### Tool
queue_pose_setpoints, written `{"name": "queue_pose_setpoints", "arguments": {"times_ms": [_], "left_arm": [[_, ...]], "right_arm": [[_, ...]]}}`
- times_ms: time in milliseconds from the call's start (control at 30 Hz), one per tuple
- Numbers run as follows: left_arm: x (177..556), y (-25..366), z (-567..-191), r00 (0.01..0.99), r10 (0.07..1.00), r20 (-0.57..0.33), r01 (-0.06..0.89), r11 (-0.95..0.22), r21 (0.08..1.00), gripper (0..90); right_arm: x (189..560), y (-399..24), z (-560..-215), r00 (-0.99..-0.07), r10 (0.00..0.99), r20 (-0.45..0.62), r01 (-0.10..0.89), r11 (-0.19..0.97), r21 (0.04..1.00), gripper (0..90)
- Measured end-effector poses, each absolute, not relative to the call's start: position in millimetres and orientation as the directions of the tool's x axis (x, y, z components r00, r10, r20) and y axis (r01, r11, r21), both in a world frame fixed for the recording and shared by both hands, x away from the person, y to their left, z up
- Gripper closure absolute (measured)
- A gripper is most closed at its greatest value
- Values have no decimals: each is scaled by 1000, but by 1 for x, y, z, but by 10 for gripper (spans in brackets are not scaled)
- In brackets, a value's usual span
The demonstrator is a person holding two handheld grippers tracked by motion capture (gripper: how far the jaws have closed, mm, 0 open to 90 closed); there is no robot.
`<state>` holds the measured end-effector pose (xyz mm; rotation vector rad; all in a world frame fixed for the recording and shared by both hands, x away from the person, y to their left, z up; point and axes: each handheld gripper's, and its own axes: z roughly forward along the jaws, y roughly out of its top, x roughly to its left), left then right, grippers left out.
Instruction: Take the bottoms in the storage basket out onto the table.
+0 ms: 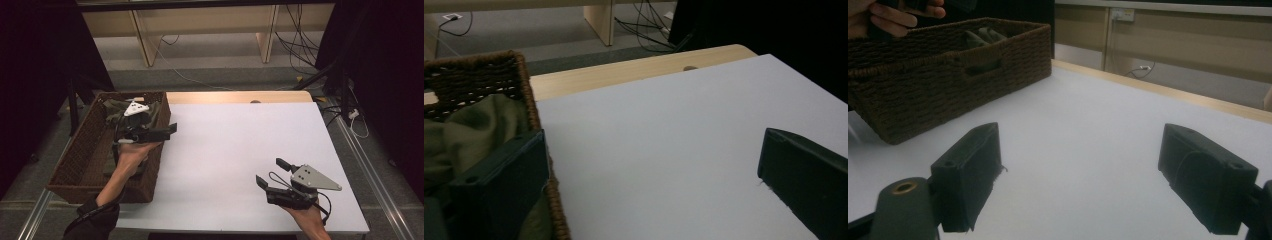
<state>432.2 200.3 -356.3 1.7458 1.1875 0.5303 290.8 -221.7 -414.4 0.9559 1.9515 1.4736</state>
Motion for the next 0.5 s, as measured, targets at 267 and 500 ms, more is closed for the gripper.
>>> {"name": "queue_pose_setpoints", "arguments": {"times_ms": [267, 500], "left_arm": [[448, 222, -363, 375, 915, -147, 514, -74, 855, 0], [463, 239, -364, 320, 940, -119, 547, -81, 833, 0]], "right_arm": [[291, -222, -414, -622, 782, 24, 234, 157, 959, 184], [292, -222, -415, -627, 778, 22, 239, 166, 957, 184]]}}
